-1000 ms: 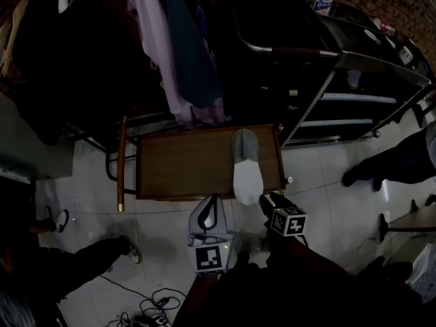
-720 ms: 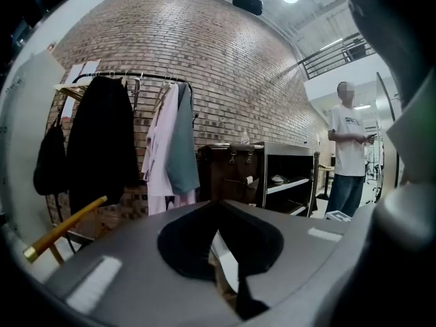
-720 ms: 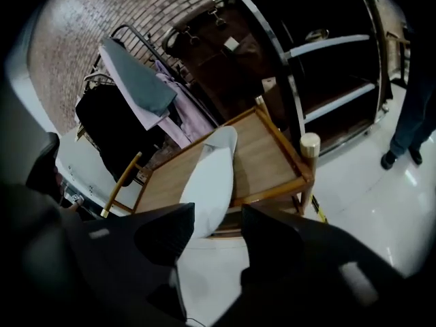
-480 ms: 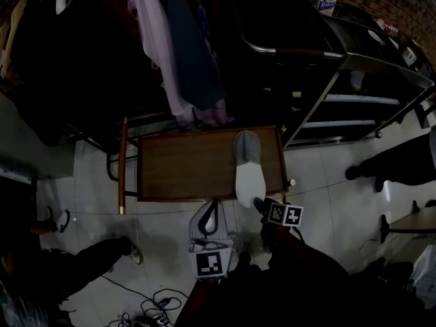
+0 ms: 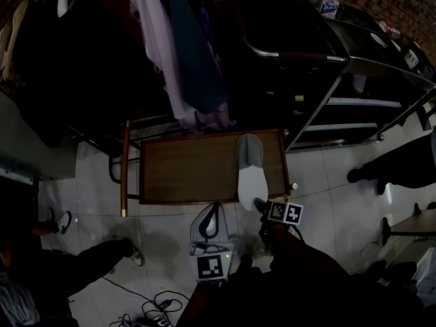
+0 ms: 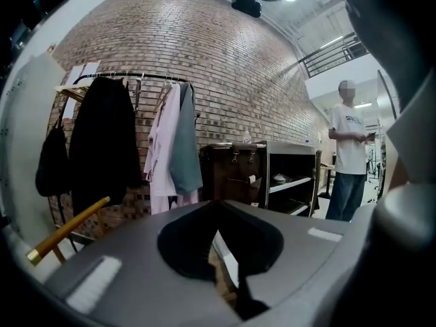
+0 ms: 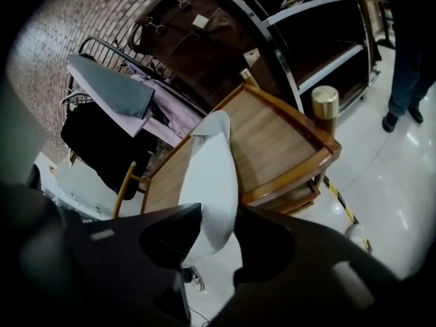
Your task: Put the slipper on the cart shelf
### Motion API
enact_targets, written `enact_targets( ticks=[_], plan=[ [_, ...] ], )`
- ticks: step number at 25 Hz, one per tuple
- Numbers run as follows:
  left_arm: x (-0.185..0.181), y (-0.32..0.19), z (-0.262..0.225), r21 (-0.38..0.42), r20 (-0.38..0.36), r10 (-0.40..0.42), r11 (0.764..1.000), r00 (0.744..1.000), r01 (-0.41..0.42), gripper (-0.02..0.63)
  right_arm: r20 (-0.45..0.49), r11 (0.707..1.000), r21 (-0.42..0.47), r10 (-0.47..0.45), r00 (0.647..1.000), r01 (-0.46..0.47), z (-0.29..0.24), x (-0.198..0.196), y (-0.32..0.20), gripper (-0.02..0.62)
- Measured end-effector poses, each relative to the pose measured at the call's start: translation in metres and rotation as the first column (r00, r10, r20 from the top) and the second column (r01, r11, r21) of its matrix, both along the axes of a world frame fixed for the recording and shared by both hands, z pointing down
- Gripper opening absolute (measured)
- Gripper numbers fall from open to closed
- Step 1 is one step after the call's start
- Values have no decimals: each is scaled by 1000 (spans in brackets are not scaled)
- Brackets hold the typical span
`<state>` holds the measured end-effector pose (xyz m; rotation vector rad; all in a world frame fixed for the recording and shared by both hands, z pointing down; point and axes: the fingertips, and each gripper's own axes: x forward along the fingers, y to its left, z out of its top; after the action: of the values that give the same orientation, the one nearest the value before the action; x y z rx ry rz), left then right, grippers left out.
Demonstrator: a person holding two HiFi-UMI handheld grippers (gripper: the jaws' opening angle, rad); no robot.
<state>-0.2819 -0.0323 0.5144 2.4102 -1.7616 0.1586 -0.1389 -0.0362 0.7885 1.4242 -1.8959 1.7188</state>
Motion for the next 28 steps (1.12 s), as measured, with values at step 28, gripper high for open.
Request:
enact_targets(
  ticks=[28],
  plan=[
    [20, 9, -13, 47, -8, 64, 997, 998, -63, 15, -282, 907, 378, -80, 956, 187, -110, 19, 11, 38]
  ],
)
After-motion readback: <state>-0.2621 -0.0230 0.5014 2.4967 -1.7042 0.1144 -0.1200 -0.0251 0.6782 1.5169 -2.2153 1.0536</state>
